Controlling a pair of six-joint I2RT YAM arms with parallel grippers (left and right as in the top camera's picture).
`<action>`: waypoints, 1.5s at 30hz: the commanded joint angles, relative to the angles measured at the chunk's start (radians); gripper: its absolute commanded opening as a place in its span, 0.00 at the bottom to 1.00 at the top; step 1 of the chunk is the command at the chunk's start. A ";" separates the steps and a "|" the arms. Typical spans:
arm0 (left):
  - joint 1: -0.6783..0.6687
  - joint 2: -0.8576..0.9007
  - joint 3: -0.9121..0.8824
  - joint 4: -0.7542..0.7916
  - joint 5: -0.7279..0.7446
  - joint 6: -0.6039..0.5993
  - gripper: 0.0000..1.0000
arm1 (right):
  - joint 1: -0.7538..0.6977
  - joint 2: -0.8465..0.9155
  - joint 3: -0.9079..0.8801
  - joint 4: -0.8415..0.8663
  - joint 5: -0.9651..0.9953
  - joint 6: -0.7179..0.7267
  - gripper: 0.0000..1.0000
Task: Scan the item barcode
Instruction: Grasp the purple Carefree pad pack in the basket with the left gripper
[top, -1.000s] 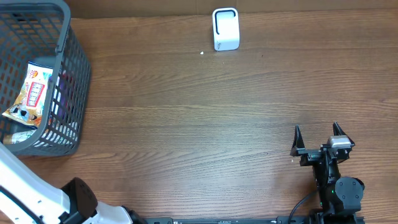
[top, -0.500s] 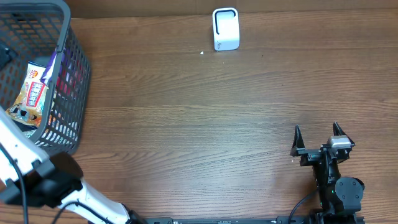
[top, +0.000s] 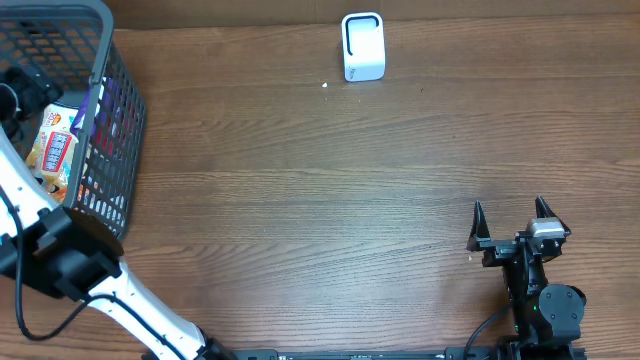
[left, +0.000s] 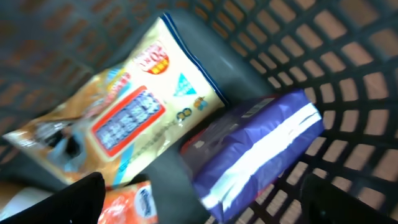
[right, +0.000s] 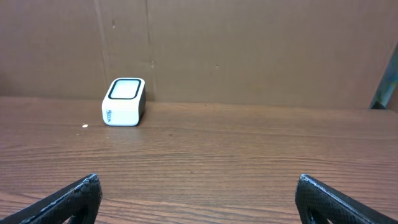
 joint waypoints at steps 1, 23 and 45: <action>-0.021 0.058 0.000 0.003 0.084 0.099 0.91 | -0.001 -0.010 -0.011 0.006 0.005 0.006 1.00; -0.087 0.112 -0.087 0.037 -0.018 0.229 0.92 | -0.001 -0.010 -0.011 0.006 0.005 0.006 1.00; -0.085 0.104 -0.142 0.058 -0.022 0.214 0.15 | -0.001 -0.010 -0.011 0.006 0.005 0.006 1.00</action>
